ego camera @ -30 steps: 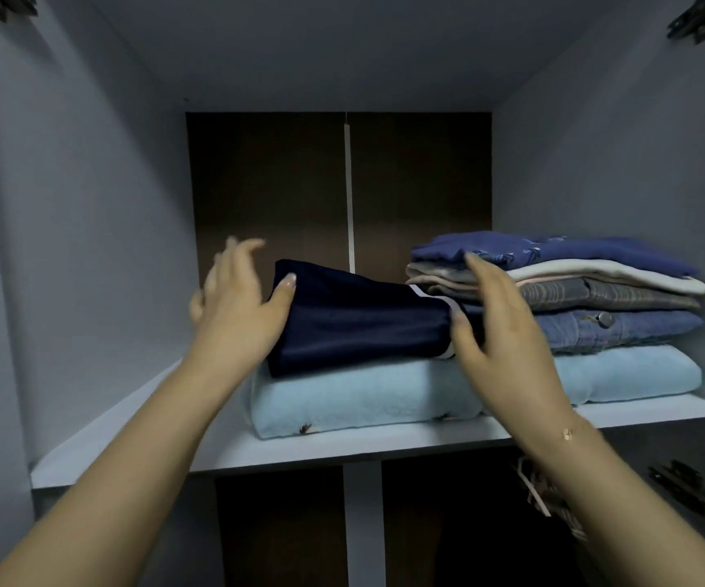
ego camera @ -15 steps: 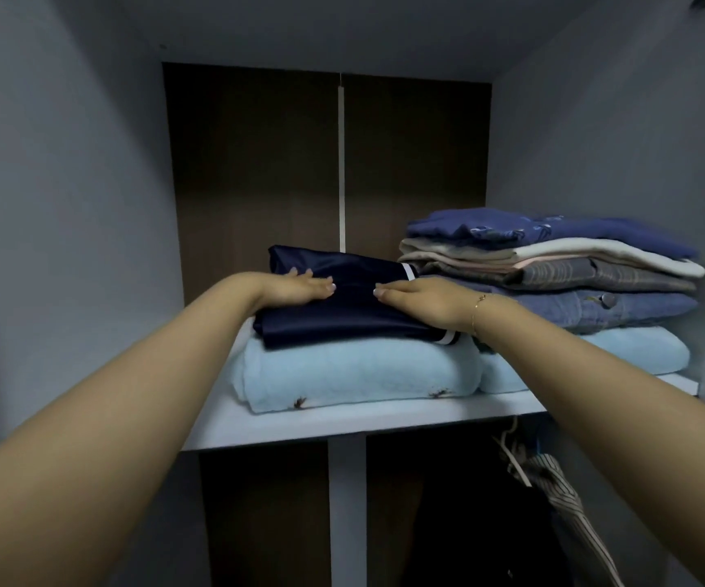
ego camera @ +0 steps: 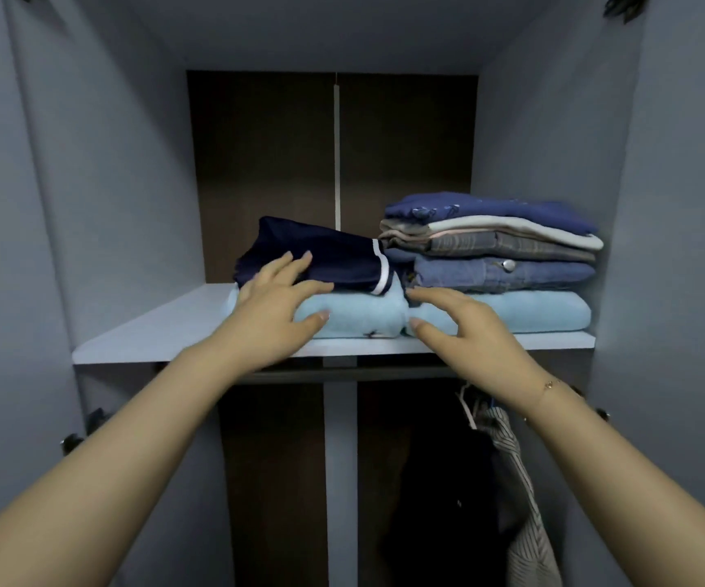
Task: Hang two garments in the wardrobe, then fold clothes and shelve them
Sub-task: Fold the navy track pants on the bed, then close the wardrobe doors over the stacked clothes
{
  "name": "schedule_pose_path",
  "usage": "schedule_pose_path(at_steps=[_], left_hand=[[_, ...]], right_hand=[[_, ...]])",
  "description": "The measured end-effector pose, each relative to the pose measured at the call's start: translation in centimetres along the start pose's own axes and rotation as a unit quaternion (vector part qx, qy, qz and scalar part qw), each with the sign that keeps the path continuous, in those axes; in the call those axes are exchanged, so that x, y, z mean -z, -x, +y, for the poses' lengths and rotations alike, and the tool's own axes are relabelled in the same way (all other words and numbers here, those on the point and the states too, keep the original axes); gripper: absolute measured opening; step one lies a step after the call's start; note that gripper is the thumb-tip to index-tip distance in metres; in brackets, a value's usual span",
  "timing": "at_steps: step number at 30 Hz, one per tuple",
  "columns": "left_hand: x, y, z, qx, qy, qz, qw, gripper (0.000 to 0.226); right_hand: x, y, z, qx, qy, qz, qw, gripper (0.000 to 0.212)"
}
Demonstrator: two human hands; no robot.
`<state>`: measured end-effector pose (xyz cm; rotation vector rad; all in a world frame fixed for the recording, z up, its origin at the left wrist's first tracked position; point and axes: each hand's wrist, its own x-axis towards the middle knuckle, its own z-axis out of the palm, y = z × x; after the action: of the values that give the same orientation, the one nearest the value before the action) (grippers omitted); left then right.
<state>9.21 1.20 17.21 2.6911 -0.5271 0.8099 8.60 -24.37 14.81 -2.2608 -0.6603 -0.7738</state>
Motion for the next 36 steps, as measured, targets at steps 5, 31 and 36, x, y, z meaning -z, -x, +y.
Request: schedule_pose_path(at_steps=[5,31,36], left_hand=[[-4.6,6.0,9.3,0.002,0.085,0.007,0.996,0.050],[0.4,31.1,23.6,0.042,0.105,-0.088,0.990,0.051],[2.7,34.0,22.3,0.086,0.117,-0.076,0.986,0.048]], right_hand=[[4.3,8.7,2.0,-0.019,-0.034,-0.004,0.999,0.042],[20.4,28.9,1.1,-0.307,0.029,0.316,0.897,0.031],[18.4,28.7,-1.2,-0.283,0.071,0.289,0.912,0.023]])
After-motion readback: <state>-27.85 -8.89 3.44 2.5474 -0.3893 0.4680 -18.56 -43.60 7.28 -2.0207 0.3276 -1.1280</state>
